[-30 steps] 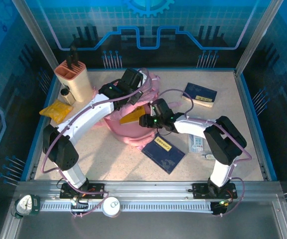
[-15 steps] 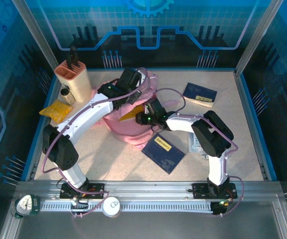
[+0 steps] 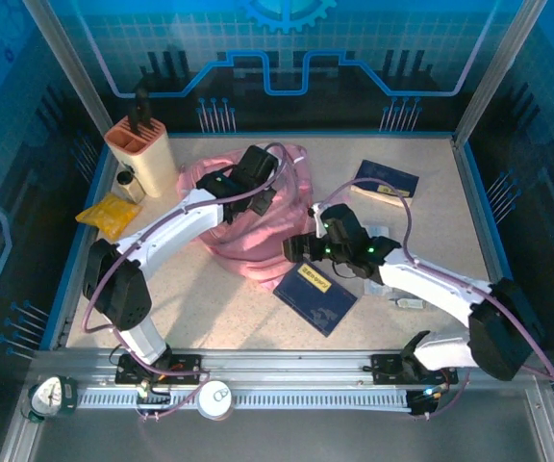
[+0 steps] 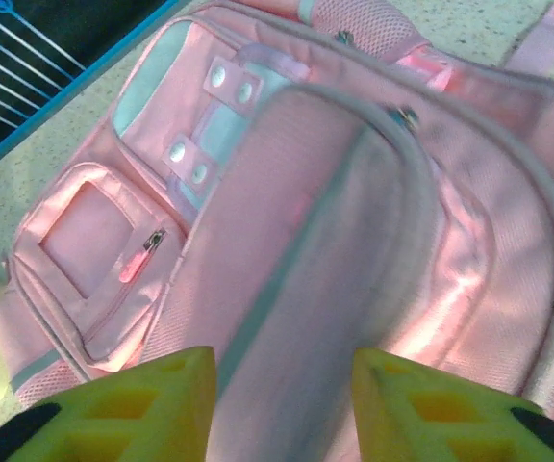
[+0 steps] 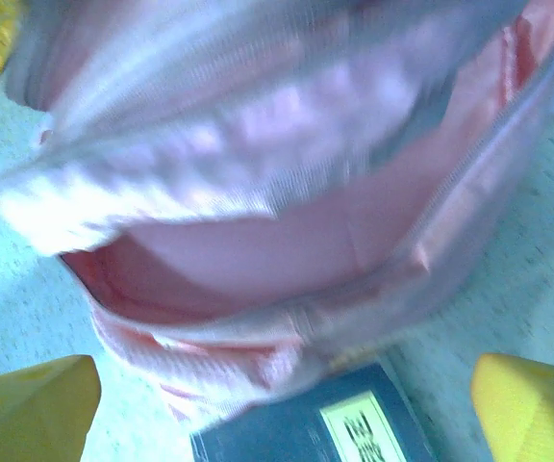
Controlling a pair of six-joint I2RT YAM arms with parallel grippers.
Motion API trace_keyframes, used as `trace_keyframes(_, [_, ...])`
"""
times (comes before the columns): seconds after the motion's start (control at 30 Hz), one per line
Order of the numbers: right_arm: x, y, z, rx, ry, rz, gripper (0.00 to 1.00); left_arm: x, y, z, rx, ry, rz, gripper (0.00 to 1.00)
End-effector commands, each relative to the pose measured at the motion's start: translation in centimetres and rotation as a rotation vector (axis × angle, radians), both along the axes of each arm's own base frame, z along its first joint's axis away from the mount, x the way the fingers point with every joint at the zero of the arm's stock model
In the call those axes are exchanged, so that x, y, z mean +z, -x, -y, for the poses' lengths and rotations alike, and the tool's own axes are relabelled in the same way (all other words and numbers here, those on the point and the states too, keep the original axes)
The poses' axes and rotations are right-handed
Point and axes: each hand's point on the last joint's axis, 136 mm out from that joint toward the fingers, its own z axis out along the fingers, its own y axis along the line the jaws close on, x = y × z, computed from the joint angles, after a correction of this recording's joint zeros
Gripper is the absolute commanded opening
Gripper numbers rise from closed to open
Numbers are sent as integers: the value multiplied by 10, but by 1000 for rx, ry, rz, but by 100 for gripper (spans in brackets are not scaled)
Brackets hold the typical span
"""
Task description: Pack the student bag
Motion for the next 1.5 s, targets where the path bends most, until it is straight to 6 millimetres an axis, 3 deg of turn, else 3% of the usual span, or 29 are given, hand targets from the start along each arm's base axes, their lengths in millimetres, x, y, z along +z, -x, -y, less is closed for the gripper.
trace_keyframes(0.0, [-26,28,41,-51,109,-123,100,13,16,11,104,107,14,52])
trace_keyframes(0.07, [-29,37,50,-68,74,-179,100,13,40,14,174,181,-28,61])
trace_keyframes(0.17, [-39,49,58,-79,16,-281,100,5,81,20,279,381,-112,67])
trace_keyframes(0.3, [-52,62,64,-85,18,-343,100,-27,140,29,403,678,-279,70])
trace_keyframes(0.4, [-61,70,66,-77,30,-379,100,-56,180,27,497,761,-354,70])
trace_keyframes(0.5, [-66,74,66,-58,30,-408,100,-78,208,31,580,827,-412,71])
trace_keyframes(0.63, [-68,71,68,-63,33,-418,97,-110,231,60,623,941,-522,71])
trace_keyframes(0.9, [-87,74,69,-106,2,-492,88,-155,231,110,616,932,-641,67])
trace_keyframes(1.07, [-104,86,81,-172,1,-539,82,-173,230,115,660,902,-659,63])
trace_keyframes(1.3, [-114,102,102,-264,40,-586,75,-173,205,130,599,947,-627,53])
trace_keyframes(1.47, [-117,121,110,-307,20,-618,70,-160,176,159,500,971,-601,44])
